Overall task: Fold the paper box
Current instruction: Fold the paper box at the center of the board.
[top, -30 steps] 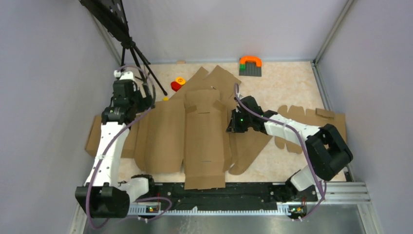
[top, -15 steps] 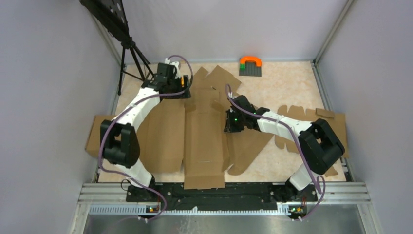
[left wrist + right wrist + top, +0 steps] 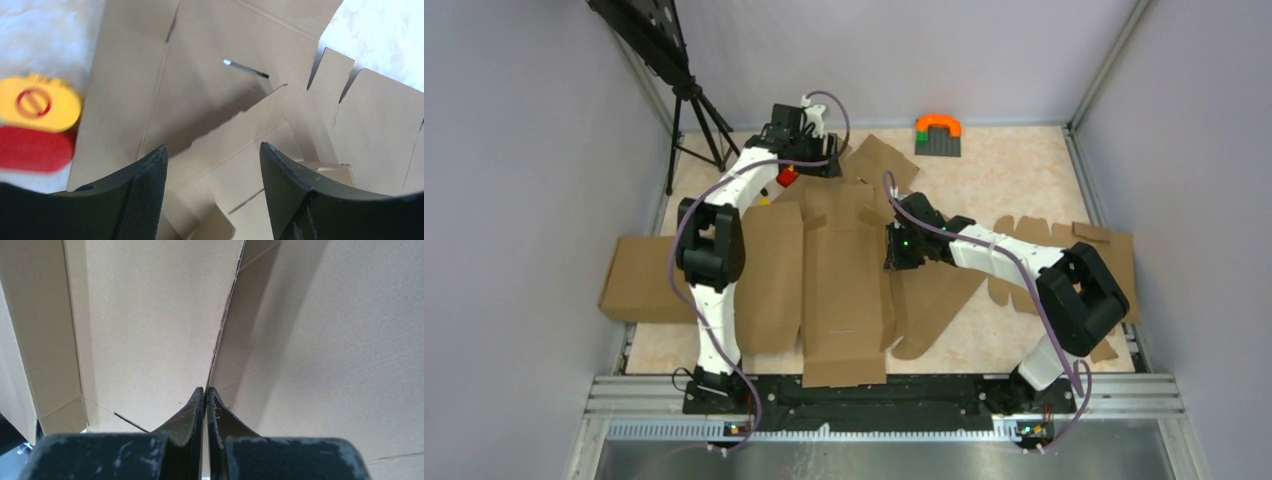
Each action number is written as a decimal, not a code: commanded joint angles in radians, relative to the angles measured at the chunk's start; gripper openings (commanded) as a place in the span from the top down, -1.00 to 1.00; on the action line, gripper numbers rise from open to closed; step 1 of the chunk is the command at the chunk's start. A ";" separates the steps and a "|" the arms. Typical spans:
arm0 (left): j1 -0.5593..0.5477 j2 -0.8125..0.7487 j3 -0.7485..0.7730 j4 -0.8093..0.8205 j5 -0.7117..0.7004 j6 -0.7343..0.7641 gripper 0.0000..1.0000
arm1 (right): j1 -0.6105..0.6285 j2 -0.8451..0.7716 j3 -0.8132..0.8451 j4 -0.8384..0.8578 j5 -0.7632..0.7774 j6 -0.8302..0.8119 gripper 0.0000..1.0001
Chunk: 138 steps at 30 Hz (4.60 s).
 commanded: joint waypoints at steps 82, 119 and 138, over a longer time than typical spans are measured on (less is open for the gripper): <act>-0.079 -0.033 -0.133 -0.280 0.416 0.258 0.17 | 0.021 0.090 0.141 0.028 0.202 0.094 1.00; -0.078 -0.014 -0.134 -0.266 0.367 0.253 0.25 | -0.172 0.208 0.070 0.497 -0.132 0.259 -0.05; -0.078 -0.015 -0.137 -0.258 0.360 0.239 0.25 | -0.183 0.261 0.141 0.525 -0.163 0.267 -0.42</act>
